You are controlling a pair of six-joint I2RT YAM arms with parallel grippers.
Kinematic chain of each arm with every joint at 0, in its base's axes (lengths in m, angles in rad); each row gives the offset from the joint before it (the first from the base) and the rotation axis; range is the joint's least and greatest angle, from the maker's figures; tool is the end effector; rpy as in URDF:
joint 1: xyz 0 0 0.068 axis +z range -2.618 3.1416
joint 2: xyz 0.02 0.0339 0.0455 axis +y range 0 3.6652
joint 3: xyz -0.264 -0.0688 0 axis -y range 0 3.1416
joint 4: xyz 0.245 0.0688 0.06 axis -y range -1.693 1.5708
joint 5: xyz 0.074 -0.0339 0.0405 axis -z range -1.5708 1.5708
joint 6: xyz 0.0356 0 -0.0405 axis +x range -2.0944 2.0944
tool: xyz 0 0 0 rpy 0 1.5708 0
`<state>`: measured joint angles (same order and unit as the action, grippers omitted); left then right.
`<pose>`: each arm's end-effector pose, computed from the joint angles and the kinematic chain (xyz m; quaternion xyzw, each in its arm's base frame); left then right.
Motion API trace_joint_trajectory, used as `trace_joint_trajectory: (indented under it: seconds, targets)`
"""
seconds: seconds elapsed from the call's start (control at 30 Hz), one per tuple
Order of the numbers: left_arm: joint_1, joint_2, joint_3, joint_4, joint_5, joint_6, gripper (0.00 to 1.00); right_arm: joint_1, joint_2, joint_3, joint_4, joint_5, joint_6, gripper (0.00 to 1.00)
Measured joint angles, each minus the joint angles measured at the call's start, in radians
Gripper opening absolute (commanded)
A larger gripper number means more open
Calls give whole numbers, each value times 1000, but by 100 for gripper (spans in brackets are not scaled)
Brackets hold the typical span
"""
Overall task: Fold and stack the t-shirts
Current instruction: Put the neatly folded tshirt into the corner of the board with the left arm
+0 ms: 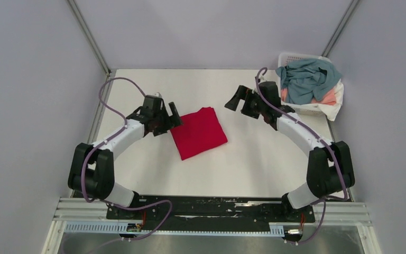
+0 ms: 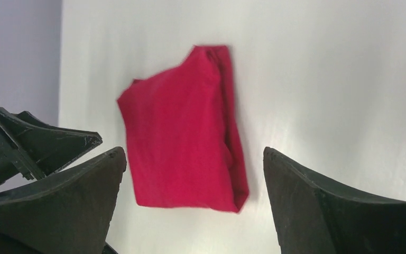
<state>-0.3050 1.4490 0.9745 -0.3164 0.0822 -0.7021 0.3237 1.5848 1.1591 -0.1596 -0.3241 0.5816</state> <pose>0.2951 -0.0960 0.2391 -0.1670 0.9091 -0.2166 0.3143 0.3390 0.1257 0.2714 0.0361 0.8721 0.3320 0.3577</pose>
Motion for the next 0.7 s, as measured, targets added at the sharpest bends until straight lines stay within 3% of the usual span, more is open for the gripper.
trace_joint_trajectory:
  seconds: [0.27, 0.47, 0.53, 0.57, 0.63, 0.7]
  targets:
    - [0, 111, -130, 21, 48, -87, 73, -4, -172, -263, -94, 121, -2, 100]
    - [0, 172, -135, 100, 79, -150, 38, -4, -301, -269, -116, 159, -3, 100]
    - [0, 202, -125, 125, 92, -164, 23, -4, -327, -269, -118, 170, -4, 100]
    - [0, 219, -109, 125, 93, -165, 7, -5, -336, -269, -122, 176, -5, 100]
    - [-1, 266, -54, 103, 85, -154, 0, -5, -346, -269, -139, 188, -9, 100]
    - [-3, 324, 42, 56, 47, -118, 0, -5, -357, -274, -155, 203, -14, 100]
